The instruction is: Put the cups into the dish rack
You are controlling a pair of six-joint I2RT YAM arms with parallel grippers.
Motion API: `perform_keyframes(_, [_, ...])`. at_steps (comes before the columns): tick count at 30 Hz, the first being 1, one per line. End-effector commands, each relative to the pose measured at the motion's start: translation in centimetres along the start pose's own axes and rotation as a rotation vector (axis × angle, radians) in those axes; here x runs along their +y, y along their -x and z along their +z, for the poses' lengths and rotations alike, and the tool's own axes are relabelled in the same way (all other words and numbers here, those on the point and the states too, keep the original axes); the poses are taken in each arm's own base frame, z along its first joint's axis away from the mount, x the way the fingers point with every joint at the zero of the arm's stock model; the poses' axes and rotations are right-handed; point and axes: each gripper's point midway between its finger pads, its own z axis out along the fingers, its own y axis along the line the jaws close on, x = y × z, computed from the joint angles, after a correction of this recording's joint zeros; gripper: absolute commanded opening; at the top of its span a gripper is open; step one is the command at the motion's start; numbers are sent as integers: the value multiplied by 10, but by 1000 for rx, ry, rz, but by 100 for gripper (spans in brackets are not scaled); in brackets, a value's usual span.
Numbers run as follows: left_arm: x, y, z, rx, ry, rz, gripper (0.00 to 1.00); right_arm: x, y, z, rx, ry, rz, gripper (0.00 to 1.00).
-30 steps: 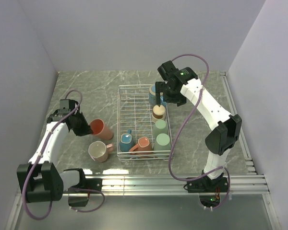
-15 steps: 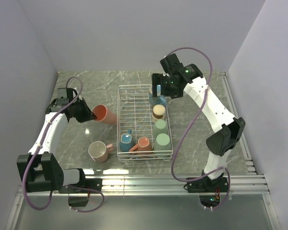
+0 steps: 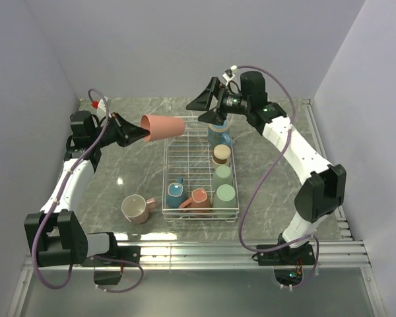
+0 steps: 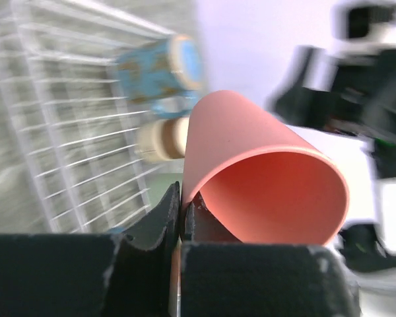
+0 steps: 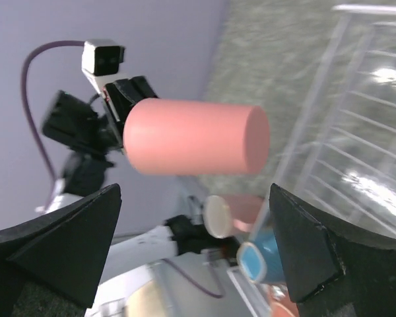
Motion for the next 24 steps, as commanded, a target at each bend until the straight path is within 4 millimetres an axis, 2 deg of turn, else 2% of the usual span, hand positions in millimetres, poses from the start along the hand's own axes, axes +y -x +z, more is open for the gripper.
perform_keyframes(1, [-67, 7, -13, 38, -250, 116, 0, 54, 9, 3, 23, 269, 36, 100])
perform_keyframes(9, [-83, 4, -20, 39, -330, 107, 0, 57, 14, 19, 39, 320, 68, 100])
perform_keyframes(16, [-91, 14, -19, 1, -392, 96, 0, 77, 9, 23, 73, 419, 160, 100])
perform_keyframes(19, [-97, 21, -18, -34, -424, 96, 0, 93, 10, 20, 72, 492, 156, 100])
perform_keyframes(24, [-104, 31, -20, -80, -511, 62, 0, 104, 3, 20, 100, 518, 152, 100])
